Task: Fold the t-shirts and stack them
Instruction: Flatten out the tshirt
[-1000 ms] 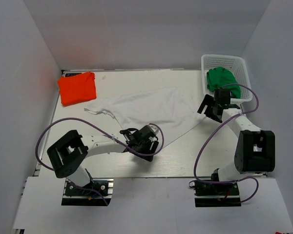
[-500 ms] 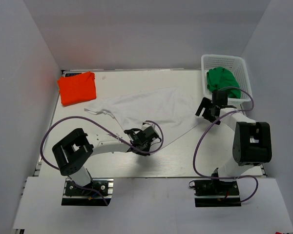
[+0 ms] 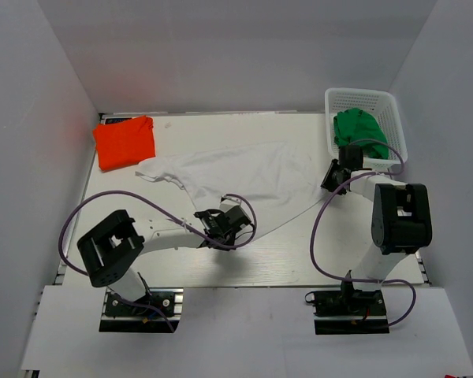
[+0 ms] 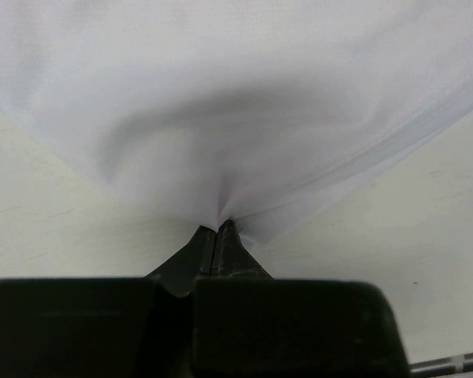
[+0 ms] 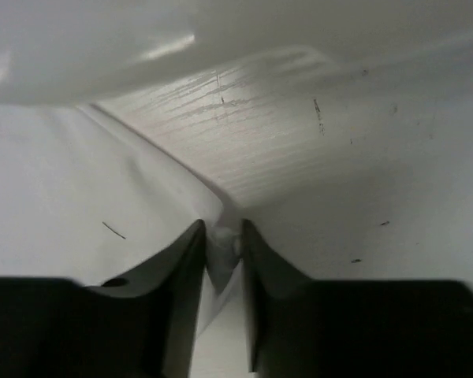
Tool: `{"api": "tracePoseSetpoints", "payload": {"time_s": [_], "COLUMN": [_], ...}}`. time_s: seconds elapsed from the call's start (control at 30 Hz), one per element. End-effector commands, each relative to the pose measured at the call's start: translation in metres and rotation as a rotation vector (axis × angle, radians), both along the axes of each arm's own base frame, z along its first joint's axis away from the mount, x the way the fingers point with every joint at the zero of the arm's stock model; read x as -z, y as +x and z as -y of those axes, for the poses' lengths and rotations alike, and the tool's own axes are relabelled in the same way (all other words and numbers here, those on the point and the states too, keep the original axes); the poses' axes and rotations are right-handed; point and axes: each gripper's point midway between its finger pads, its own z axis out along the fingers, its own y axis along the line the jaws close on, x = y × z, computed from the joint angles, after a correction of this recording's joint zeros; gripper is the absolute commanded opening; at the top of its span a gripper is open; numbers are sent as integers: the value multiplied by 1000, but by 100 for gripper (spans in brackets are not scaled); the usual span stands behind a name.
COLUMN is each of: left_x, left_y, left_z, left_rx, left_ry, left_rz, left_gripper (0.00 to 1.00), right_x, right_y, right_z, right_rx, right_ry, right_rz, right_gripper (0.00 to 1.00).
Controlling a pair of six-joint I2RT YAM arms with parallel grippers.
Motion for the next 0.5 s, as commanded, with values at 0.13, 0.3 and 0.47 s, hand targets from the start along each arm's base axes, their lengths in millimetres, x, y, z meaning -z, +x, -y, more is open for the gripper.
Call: {"api": "tracePoseSetpoints", "payload": {"time_s": [0.13, 0.3, 0.47], "left_x": [-12, -31, -117], "left_y": [14, 26, 68], "left_z": [-23, -29, -30], "left_rx": [-66, -97, -208], "left_ry": [51, 84, 35], "left_rz": [91, 156, 415], "left_gripper": [0, 0, 0], "right_x": [0, -20, -112], "right_y": [-2, -8, -1], "right_z": [-11, -25, -44], "right_rx": [-45, -130, -222], "right_ry": [37, 74, 105], "right_rz": [-2, 54, 323], "right_gripper": [0, 0, 0]}}
